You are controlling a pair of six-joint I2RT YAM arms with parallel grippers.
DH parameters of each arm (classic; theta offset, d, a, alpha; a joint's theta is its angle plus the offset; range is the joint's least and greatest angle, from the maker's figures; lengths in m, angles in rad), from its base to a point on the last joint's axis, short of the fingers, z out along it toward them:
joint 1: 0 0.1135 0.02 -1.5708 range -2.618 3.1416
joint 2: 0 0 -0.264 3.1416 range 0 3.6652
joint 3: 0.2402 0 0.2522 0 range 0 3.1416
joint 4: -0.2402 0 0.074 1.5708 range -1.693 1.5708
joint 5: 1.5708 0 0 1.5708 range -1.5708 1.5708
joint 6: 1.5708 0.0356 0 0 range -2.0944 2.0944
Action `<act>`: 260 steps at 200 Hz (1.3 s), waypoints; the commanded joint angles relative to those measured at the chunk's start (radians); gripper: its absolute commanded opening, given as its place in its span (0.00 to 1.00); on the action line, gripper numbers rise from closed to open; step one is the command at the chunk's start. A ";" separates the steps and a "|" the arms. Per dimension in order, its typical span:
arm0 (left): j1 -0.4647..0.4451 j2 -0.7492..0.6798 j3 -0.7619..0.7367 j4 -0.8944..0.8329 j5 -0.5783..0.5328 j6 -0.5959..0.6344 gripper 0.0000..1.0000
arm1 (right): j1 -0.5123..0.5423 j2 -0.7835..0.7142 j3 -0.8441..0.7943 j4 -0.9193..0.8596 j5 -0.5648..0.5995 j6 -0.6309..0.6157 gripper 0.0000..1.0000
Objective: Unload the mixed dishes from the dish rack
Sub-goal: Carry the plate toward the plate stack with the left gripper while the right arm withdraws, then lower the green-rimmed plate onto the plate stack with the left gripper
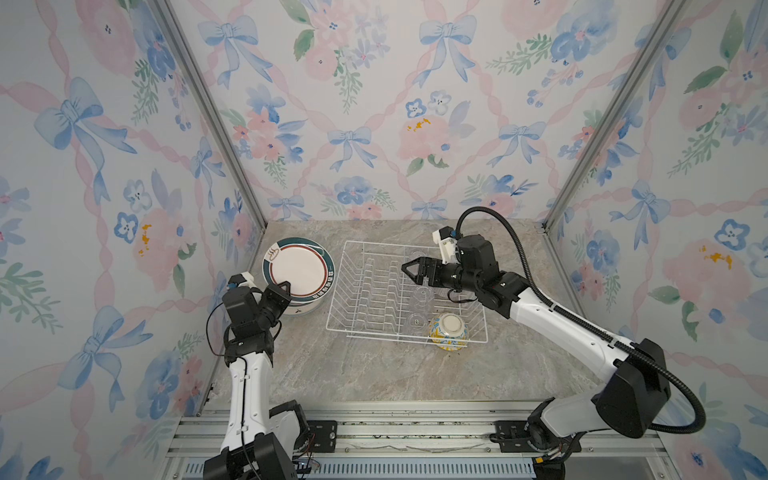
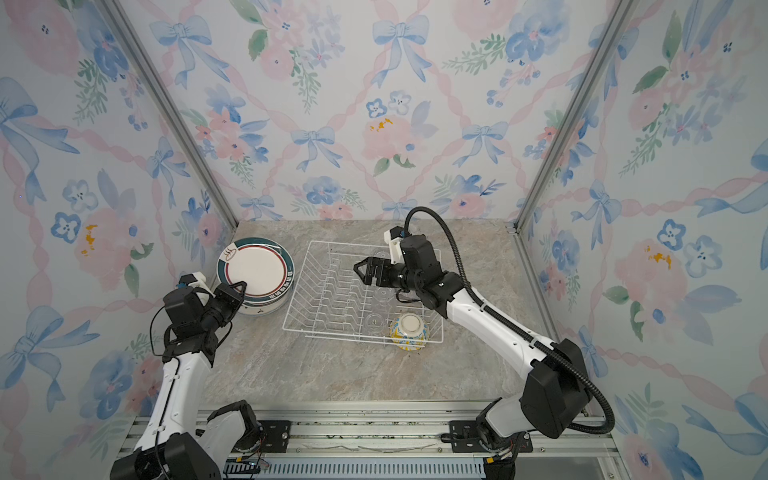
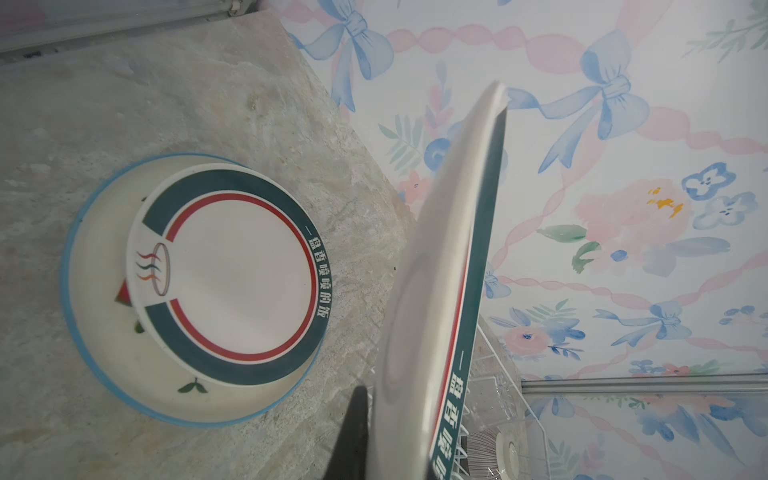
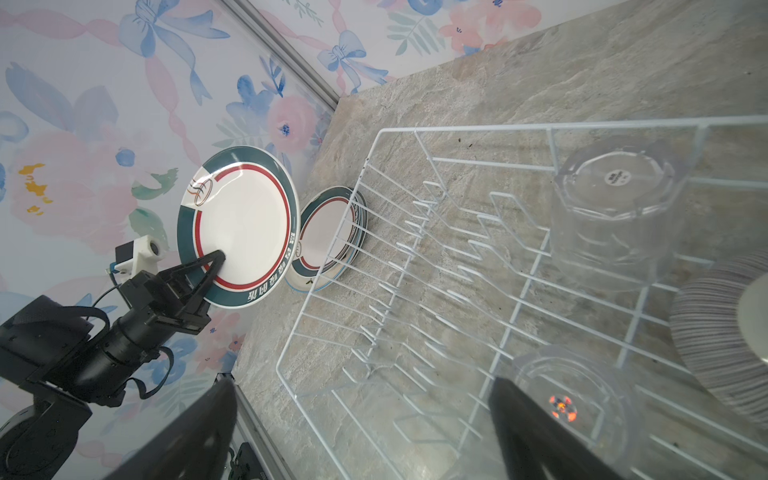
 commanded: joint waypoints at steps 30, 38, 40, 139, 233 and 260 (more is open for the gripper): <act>0.100 0.104 -0.033 0.112 0.077 -0.025 0.00 | -0.027 -0.075 -0.056 -0.040 0.048 -0.056 0.97; 0.110 0.128 -0.037 0.125 0.087 -0.038 0.00 | -0.028 -0.082 -0.063 -0.046 0.057 -0.059 0.97; 0.112 0.133 -0.039 0.131 0.090 -0.040 0.00 | -0.031 -0.083 -0.064 -0.047 0.061 -0.061 0.97; 0.128 0.301 -0.013 0.182 0.024 -0.057 0.00 | -0.039 -0.121 -0.129 -0.106 0.134 -0.103 0.97; 0.066 0.471 0.069 0.207 -0.019 -0.046 0.00 | -0.040 -0.119 -0.153 -0.120 0.140 -0.107 0.97; 0.062 0.516 0.086 0.207 -0.031 -0.040 0.00 | -0.039 -0.116 -0.150 -0.128 0.150 -0.114 0.97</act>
